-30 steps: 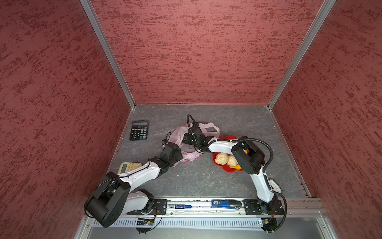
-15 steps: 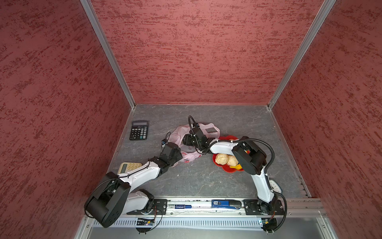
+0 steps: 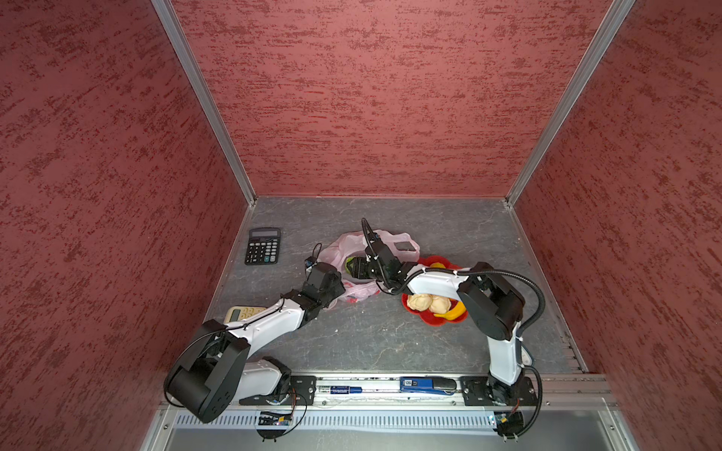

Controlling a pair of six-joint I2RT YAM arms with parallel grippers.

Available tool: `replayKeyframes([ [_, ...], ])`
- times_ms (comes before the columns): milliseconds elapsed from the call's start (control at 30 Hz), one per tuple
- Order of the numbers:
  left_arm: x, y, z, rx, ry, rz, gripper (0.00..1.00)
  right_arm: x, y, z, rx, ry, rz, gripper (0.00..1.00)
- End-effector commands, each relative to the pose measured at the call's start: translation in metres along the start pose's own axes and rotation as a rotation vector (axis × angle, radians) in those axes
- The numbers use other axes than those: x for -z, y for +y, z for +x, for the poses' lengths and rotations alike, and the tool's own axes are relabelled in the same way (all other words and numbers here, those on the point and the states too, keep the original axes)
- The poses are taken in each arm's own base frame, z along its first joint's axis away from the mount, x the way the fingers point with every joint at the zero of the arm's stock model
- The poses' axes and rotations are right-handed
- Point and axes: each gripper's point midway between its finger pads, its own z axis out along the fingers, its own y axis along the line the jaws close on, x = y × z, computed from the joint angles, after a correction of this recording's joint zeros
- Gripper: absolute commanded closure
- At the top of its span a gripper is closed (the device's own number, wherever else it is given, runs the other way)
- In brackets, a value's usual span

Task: Take the fake fruits out of the plastic bag
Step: 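Lift the green bumpy fruit out with the right gripper toward the red plate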

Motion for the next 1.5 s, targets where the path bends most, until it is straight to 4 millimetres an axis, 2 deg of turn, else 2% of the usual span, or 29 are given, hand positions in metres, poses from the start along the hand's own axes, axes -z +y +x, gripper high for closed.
replayKeyframes([
  [0, 0.0, -0.006, -0.013, -0.018, -0.033, -0.003, 0.99, 0.015, 0.011, 0.003, 0.041, 0.014, -0.04, 0.64],
  [633, -0.006, -0.013, -0.03, -0.006, -0.062, 0.019, 0.99, 0.078, 0.025, 0.018, 0.124, 0.093, -0.067, 0.65],
  [800, -0.005, -0.013, -0.037, -0.007, -0.076, 0.017, 0.99, 0.106, 0.02, 0.019, 0.129, 0.085, -0.047, 0.65],
  [1067, -0.007, -0.016, -0.045, -0.007, -0.082, 0.022, 0.99, 0.162, 0.004, 0.004, 0.148, 0.004, 0.053, 0.65],
  [1200, -0.007, -0.017, -0.045, -0.009, -0.082, 0.027, 0.99, 0.178, -0.001, -0.004, 0.15, -0.027, 0.085, 0.65],
  [1467, -0.005, -0.017, -0.045, -0.008, -0.084, 0.034, 0.99, 0.204, -0.023, -0.025, 0.15, -0.079, 0.176, 0.65],
])
